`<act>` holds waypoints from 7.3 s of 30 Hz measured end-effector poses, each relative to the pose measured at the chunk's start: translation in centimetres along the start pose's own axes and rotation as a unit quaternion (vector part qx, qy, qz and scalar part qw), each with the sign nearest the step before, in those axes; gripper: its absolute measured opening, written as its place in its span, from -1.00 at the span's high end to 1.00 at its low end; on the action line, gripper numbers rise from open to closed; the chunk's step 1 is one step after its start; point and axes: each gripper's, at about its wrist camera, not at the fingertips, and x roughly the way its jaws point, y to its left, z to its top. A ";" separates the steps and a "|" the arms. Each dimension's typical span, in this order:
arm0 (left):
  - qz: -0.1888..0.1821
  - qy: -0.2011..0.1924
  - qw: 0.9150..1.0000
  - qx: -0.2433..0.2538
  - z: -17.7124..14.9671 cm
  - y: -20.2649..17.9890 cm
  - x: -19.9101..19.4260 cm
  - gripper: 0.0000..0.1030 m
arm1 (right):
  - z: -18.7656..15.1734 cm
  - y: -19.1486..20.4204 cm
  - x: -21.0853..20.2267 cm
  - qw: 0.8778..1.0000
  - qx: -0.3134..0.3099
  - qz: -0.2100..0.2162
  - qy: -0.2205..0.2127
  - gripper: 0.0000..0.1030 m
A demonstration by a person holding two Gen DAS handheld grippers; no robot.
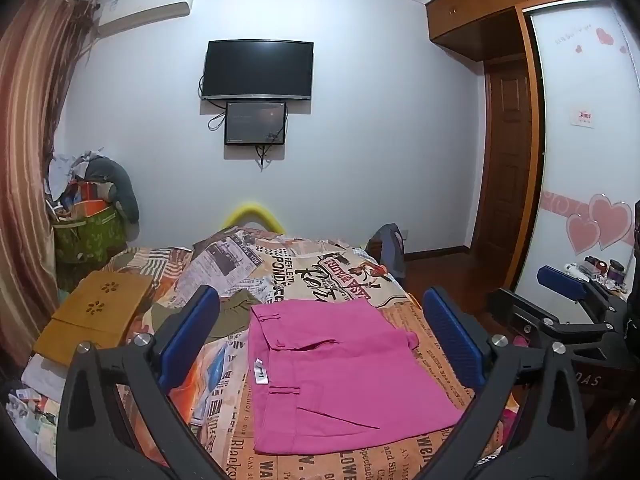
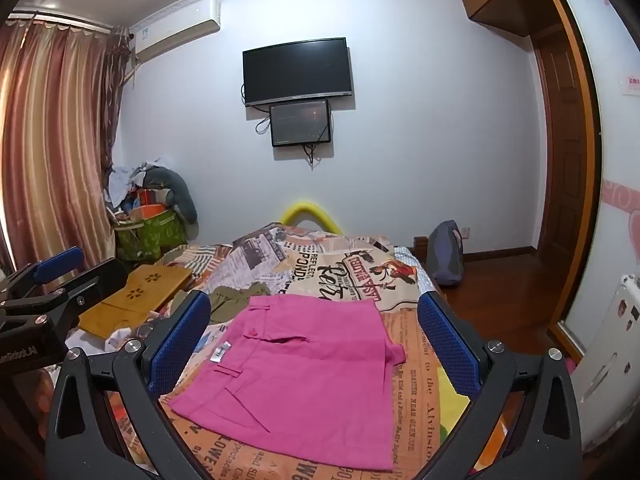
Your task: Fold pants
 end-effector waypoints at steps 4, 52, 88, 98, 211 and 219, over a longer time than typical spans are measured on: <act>-0.005 0.006 1.000 -0.016 0.2 0.5 0.5 -1.00 | 0.0 0.0 0.1 1.000 -0.001 -0.001 0.004 -1.00; -0.001 0.004 1.000 -0.005 -0.5 0.2 1.0 -1.00 | 0.2 -0.2 0.0 1.000 0.004 -0.001 0.002 -1.00; -0.001 0.011 1.000 0.000 -0.3 0.1 1.3 -1.00 | 0.1 -0.5 0.5 1.000 0.007 -0.003 0.010 -1.00; -0.004 0.092 0.996 0.000 -2.0 1.6 7.1 -1.00 | -2.4 -3.3 5.1 0.997 0.024 -0.024 0.071 -1.00; -0.034 0.351 0.932 0.087 -12.3 8.0 38.0 0.90 | -12.6 -11.5 32.6 0.937 -0.013 0.013 0.350 0.62; -0.024 0.368 0.924 0.098 -13.1 8.3 38.6 0.88 | -12.7 -10.9 32.8 0.935 -0.030 0.000 0.355 0.62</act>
